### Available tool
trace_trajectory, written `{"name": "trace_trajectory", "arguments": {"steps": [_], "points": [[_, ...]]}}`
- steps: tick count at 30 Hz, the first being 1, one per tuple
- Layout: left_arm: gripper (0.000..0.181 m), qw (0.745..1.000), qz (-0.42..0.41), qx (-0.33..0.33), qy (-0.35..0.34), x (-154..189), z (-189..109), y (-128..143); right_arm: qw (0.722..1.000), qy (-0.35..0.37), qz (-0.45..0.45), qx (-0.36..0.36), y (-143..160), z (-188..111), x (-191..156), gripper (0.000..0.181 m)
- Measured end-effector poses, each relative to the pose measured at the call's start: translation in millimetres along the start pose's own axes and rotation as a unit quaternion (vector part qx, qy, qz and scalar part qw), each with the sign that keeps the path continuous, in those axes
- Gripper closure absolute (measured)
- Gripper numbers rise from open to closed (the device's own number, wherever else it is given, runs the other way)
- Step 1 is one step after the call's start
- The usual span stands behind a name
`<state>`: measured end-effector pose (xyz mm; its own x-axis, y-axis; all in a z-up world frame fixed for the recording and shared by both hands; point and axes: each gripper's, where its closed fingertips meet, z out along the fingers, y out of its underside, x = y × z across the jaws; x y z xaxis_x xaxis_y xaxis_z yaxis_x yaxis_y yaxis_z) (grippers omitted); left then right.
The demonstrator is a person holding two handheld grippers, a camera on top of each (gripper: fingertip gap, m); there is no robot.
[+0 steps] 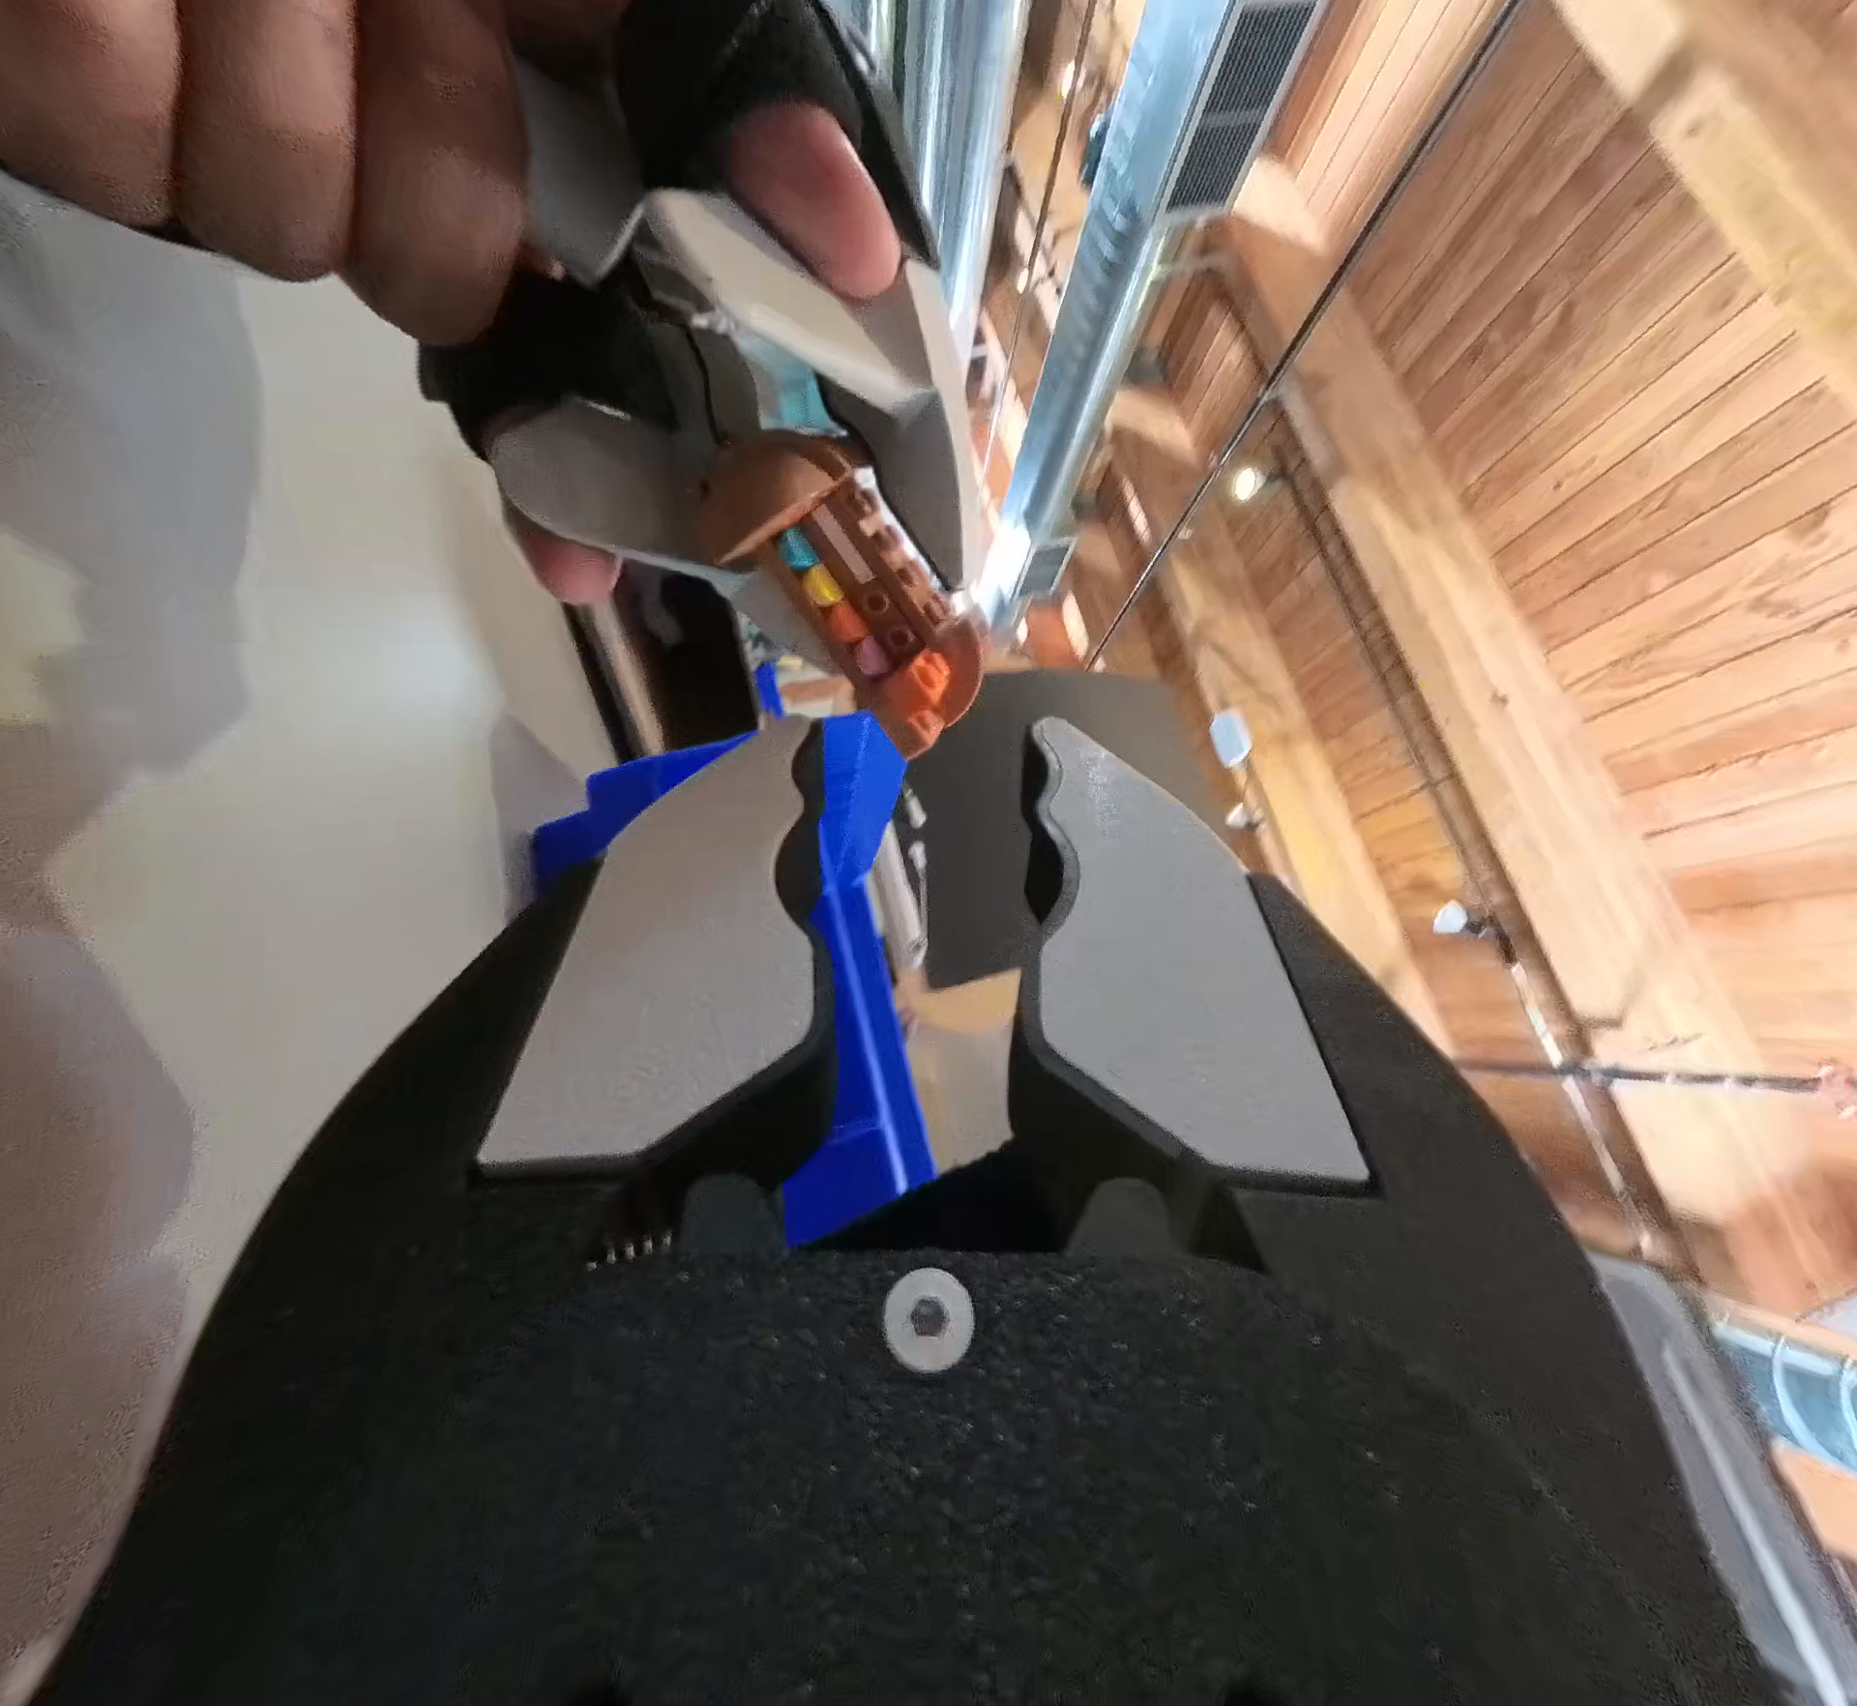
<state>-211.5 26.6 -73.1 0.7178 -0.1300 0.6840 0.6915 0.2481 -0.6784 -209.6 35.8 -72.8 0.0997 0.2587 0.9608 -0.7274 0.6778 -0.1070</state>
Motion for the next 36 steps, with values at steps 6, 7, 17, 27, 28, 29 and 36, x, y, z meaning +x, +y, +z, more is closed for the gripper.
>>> {"name": "trace_trajectory", "arguments": {"steps": [6, 7, 17, 27, 28, 29, 36], "points": [[0.155, 0.997, -0.029, -0.065, 0.043, 17, 11, -5, 0.987, 0.025, -0.132, 0.093, -12, -11, 12, 0.142], [0.155, 0.995, -0.030, -0.078, 0.047, 19, 13, -4, 0.983, 0.023, -0.150, 0.101, -12, -11, 11, 0.137], [0.155, 0.990, -0.064, -0.095, 0.079, 21, 16, 1, 0.978, -0.019, -0.155, 0.139, -4, -6, 6, 0.121], [0.155, 0.985, -0.041, -0.165, 0.040, 7, 21, 33, 0.977, -0.054, -0.132, 0.157, -17, -9, 2, 0.121], [0.156, 0.984, -0.034, -0.172, 0.031, 4, 21, 35, 0.977, -0.065, -0.126, 0.158, -18, -10, 1, 0.124], [0.156, 0.983, -0.027, -0.177, 0.026, 2, 21, 36, 0.977, -0.082, -0.124, 0.156, -17, -10, -3, 0.130], [0.155, 0.975, 0.058, -0.211, -0.045, -17, 21, 42, 0.977, -0.159, -0.085, 0.116, -4, -16, -27, 0.150]]}}
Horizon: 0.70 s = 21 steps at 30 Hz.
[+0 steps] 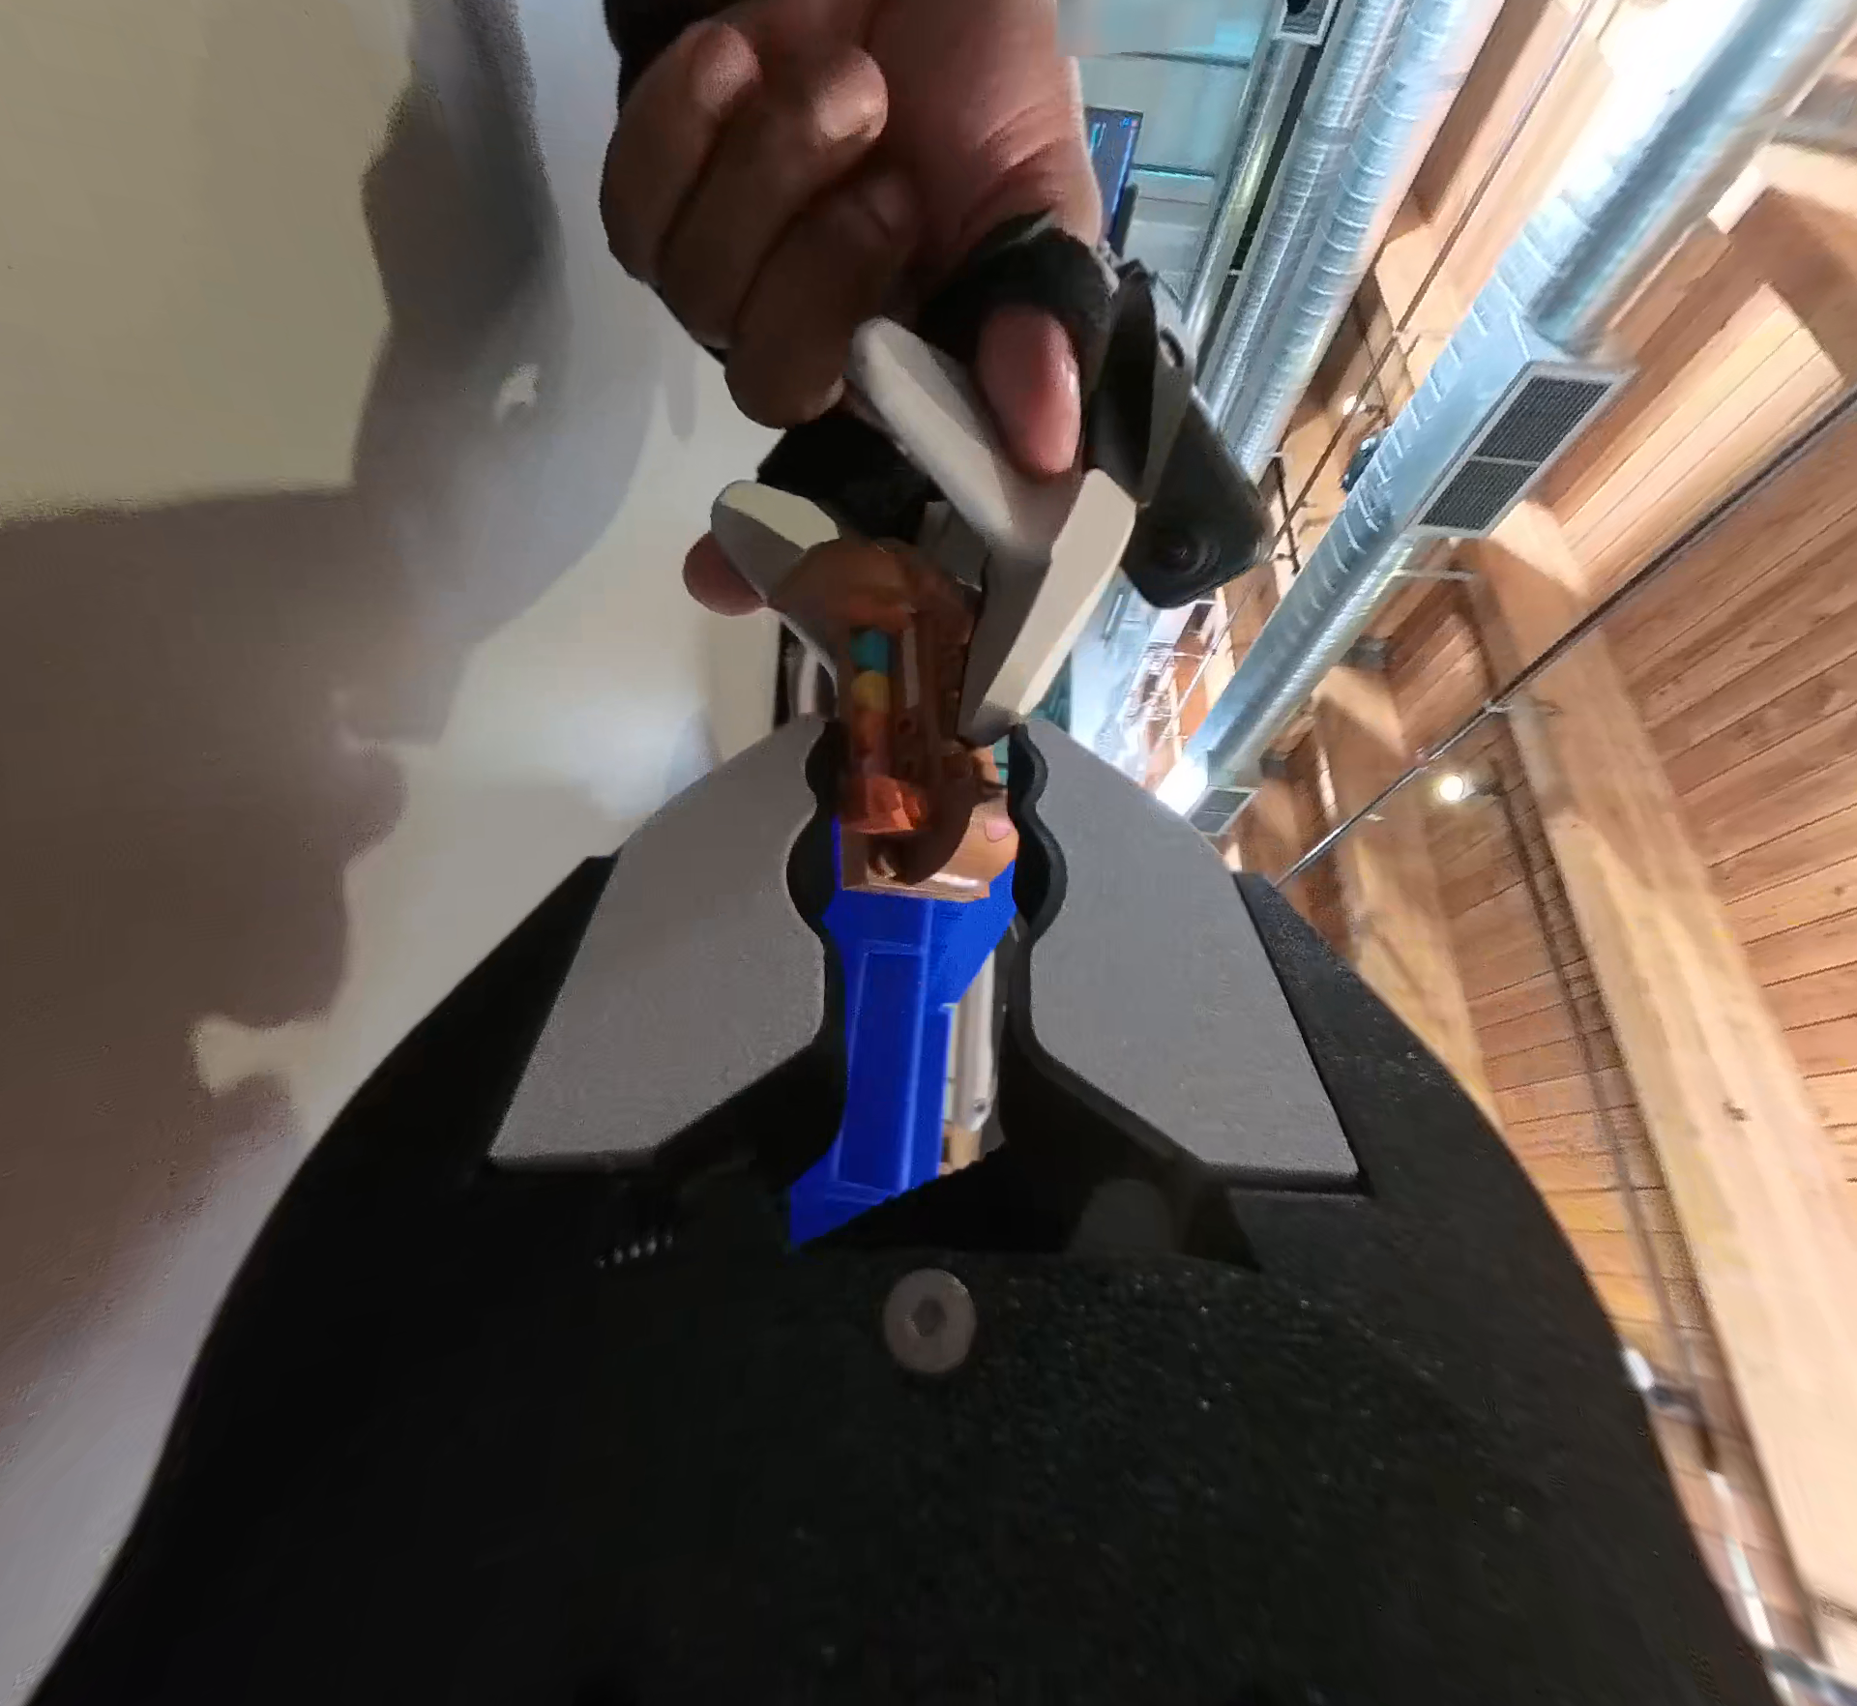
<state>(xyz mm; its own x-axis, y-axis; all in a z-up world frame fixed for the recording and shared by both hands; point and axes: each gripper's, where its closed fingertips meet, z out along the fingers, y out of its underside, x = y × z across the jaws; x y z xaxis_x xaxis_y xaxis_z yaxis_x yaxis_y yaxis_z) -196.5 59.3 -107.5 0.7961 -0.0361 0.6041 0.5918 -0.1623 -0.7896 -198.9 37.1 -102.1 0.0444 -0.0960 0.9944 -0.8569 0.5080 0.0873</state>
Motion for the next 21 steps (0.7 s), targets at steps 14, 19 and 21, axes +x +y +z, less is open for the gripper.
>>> {"name": "trace_trajectory", "arguments": {"steps": [14, 19, 21], "points": [[0.156, 0.994, -0.056, -0.015, 0.096, 19, 4, 10, 0.994, 0.001, 0.087, 0.073, -12, -8, 5, 0.141], [0.156, 0.997, -0.006, -0.031, 0.068, 18, 7, 15, 0.987, -0.034, 0.137, 0.074, -8, -8, 0, 0.141], [0.156, 0.998, 0.006, -0.039, 0.054, 15, 7, 17, 0.990, -0.037, 0.121, 0.064, -7, -7, -3, 0.142]]}}
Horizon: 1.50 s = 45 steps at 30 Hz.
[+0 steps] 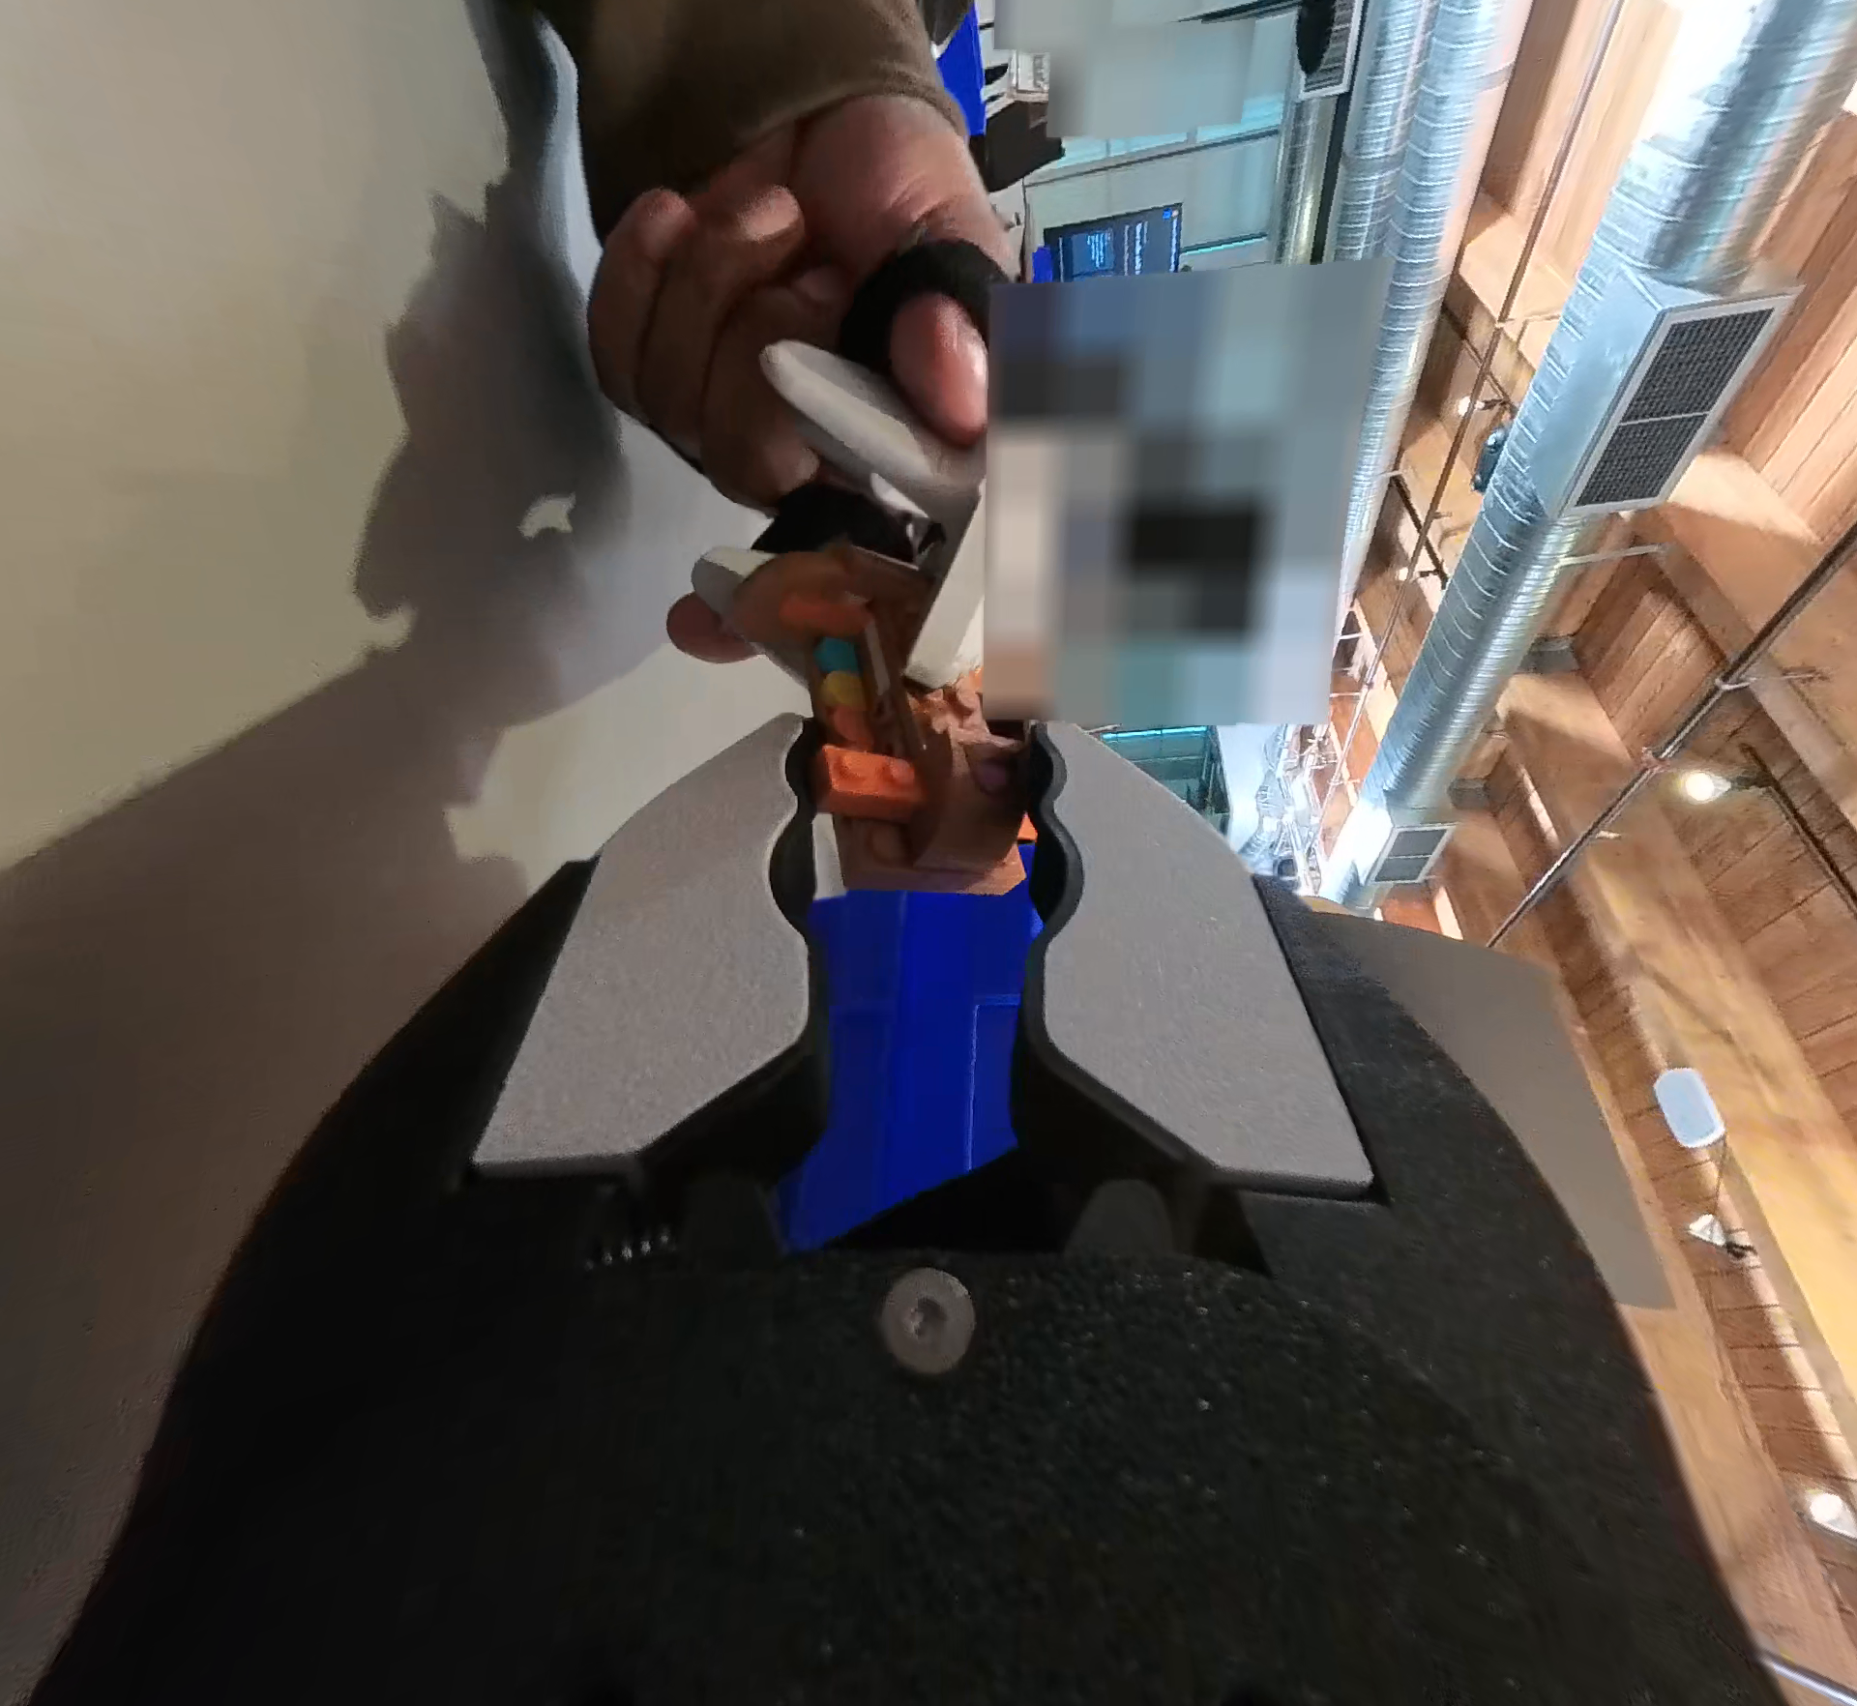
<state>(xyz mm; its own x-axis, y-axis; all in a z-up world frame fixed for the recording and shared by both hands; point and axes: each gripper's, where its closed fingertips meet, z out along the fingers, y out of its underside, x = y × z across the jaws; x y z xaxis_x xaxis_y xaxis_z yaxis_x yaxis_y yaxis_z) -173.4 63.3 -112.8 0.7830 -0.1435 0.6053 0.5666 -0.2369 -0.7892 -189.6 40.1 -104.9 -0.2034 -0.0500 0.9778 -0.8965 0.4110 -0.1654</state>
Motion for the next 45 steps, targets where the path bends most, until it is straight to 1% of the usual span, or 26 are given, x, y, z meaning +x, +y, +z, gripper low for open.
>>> {"name": "trace_trajectory", "arguments": {"steps": [7, 12, 15, 20, 22, 26, 34, 45], "points": [[0.156, 1.000, -0.020, -0.010, 0.010, -2, 1, 5, 1.000, -0.021, 0.004, -0.018, 0, 0, -6, 0.143], [0.155, 0.999, -0.027, -0.030, 0.000, -7, 4, 13, 0.998, -0.045, 0.020, -0.030, 2, -2, -14, 0.143], [0.153, 0.998, -0.011, -0.053, -0.023, -12, 6, 19, 0.996, -0.072, 0.048, -0.037, 4, -2, -20, 0.143], [0.151, 0.997, 0.009, -0.065, -0.047, -17, 6, 20, 0.990, -0.094, 0.094, -0.041, 6, -2, -22, 0.143], [0.151, 0.997, 0.008, -0.067, -0.047, -18, 6, 21, 0.988, -0.101, 0.110, -0.037, 5, -2, -23, 0.143], [0.151, 0.994, 0.017, -0.079, -0.074, -25, 6, 24, 0.984, -0.116, 0.128, -0.043, 8, -1, -30, 0.144], [0.151, 0.991, 0.017, -0.086, -0.097, -32, 5, 25, 0.977, -0.129, 0.163, -0.043, 13, 1, -36, 0.143], [0.151, 0.990, 0.015, -0.093, -0.109, -37, 6, 26, 0.965, -0.153, 0.211, -0.034, 15, 1, -41, 0.143]]}}
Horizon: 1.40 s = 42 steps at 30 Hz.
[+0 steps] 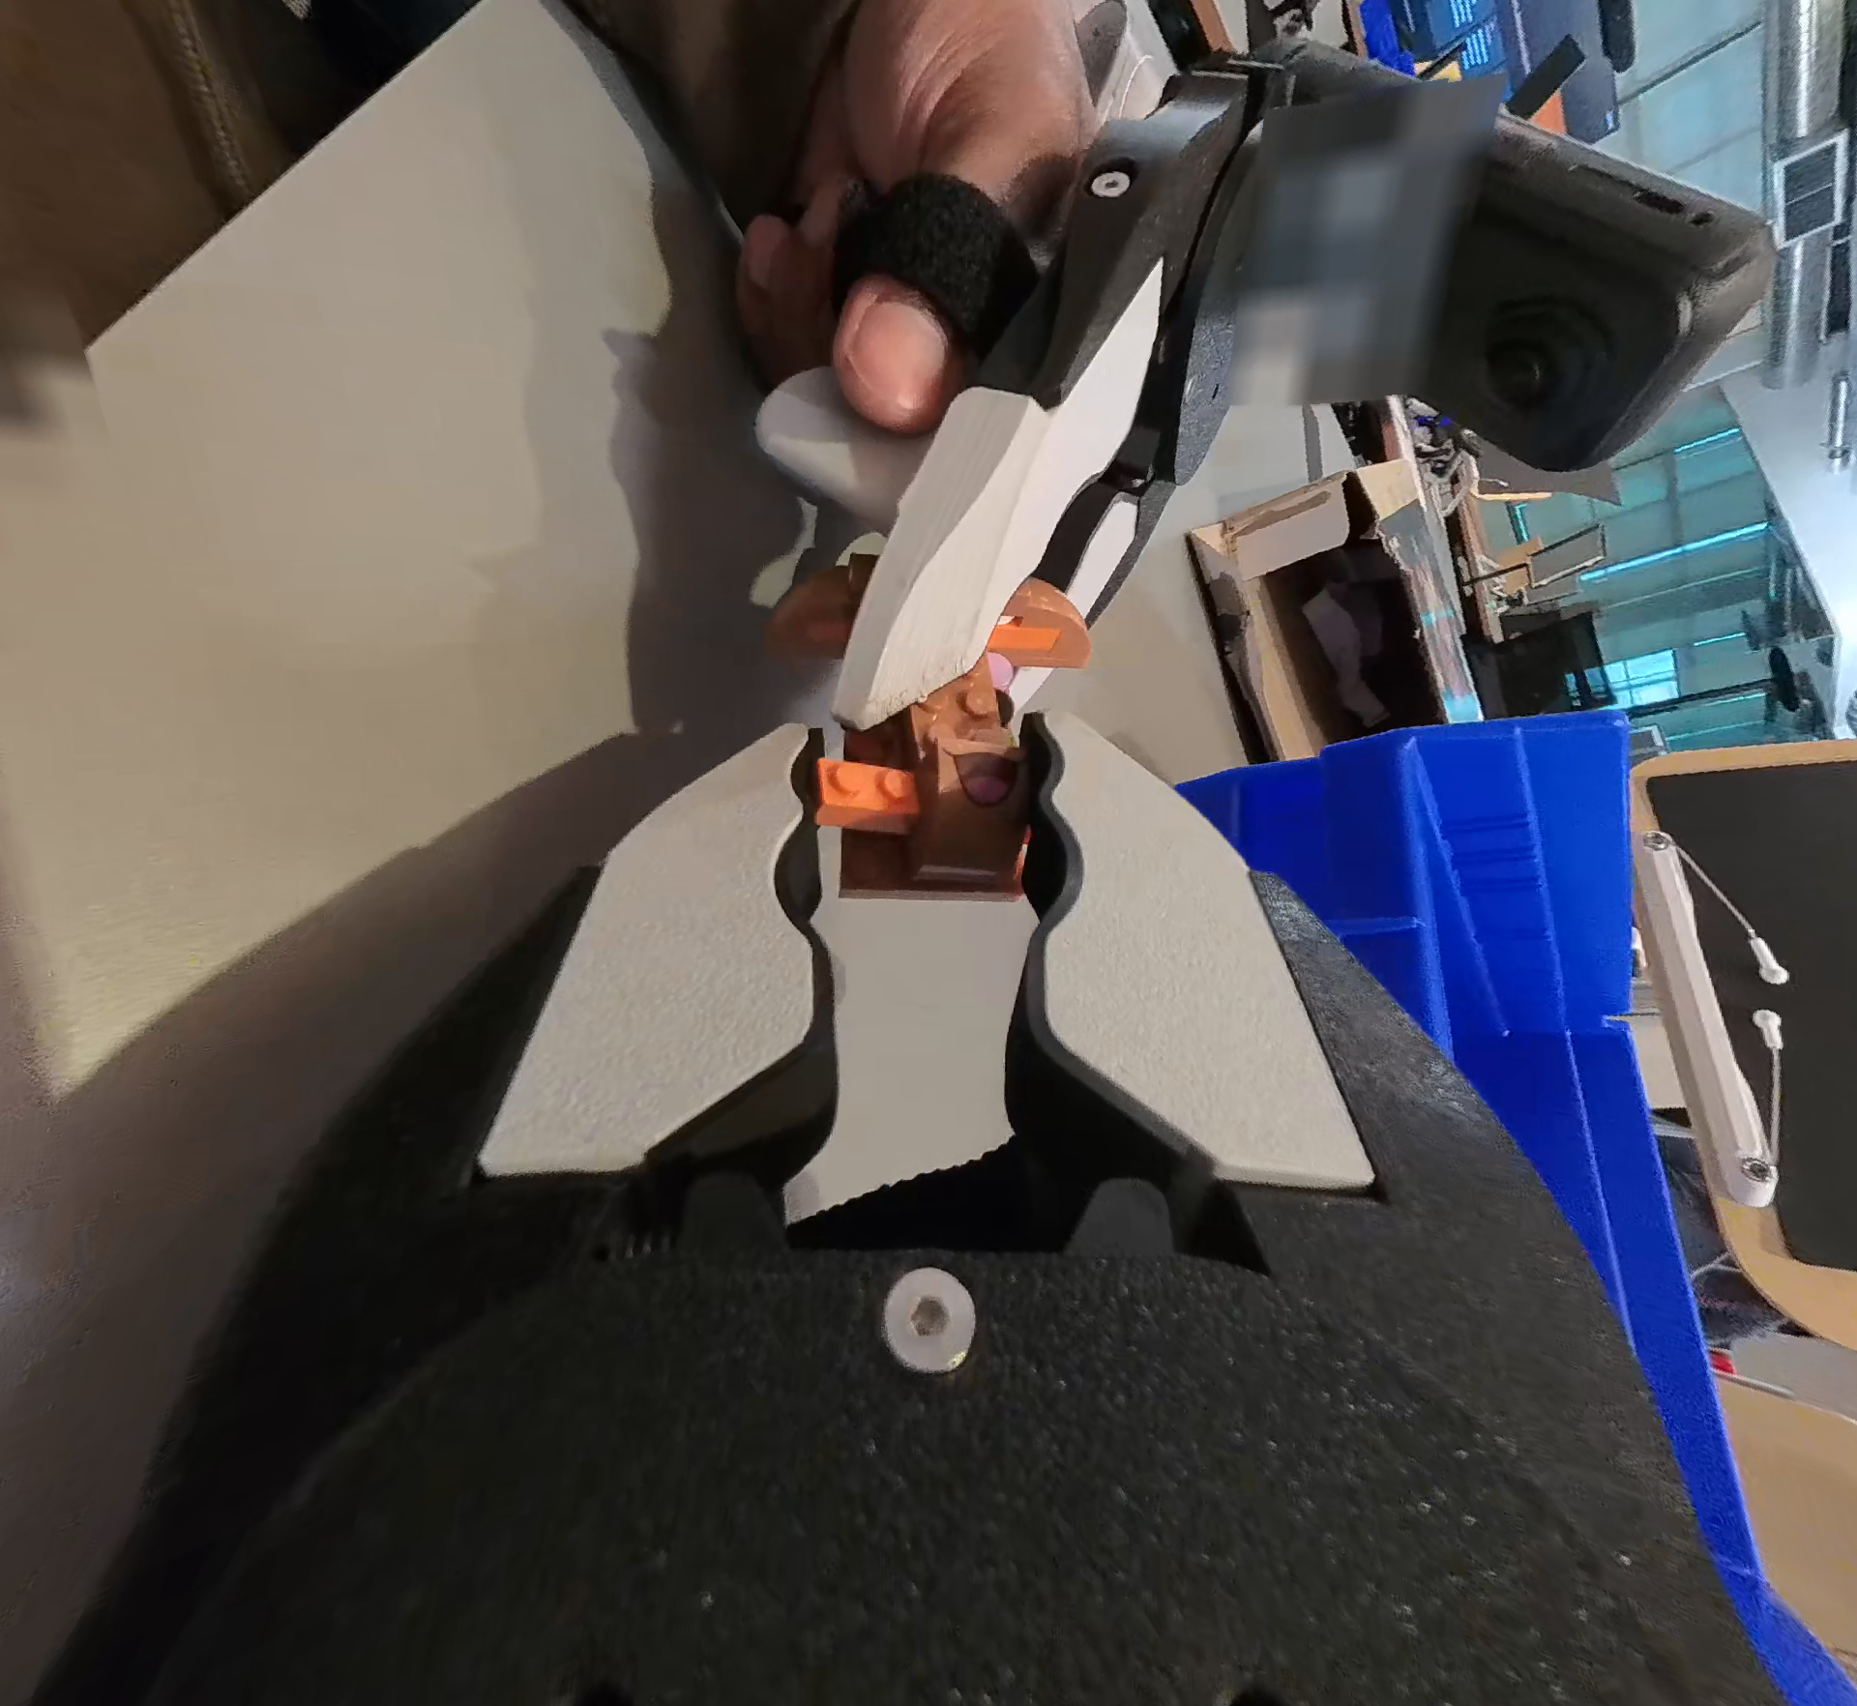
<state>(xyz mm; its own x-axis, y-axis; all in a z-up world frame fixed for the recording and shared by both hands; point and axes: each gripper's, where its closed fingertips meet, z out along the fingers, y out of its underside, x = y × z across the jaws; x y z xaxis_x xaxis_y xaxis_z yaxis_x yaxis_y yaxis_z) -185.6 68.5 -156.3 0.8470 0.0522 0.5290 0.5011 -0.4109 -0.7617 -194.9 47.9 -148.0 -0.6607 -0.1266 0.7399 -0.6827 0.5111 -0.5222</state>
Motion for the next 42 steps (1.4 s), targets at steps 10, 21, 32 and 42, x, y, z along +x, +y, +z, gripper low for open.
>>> {"name": "trace_trajectory", "arguments": {"steps": [10, 21, 32, 42], "points": [[0.148, 0.999, -0.009, 0.012, -0.033, -13, -3, -4, 0.999, 0.000, 0.035, 0.005, 4, 3, 2, 0.154], [0.147, 0.997, -0.062, 0.028, -0.046, -24, -13, -5, 0.999, 0.009, 0.033, -0.030, 24, 5, 0, 0.155], [0.140, 0.992, 0.005, 0.058, -0.111, -33, -24, -16, 0.996, -0.012, 0.086, -0.038, 35, -1, -1, 0.156], [0.141, 0.956, 0.229, 0.021, -0.182, -20, -14, -17, 0.978, -0.029, 0.199, -0.058, 47, -3, 7, 0.156]]}}
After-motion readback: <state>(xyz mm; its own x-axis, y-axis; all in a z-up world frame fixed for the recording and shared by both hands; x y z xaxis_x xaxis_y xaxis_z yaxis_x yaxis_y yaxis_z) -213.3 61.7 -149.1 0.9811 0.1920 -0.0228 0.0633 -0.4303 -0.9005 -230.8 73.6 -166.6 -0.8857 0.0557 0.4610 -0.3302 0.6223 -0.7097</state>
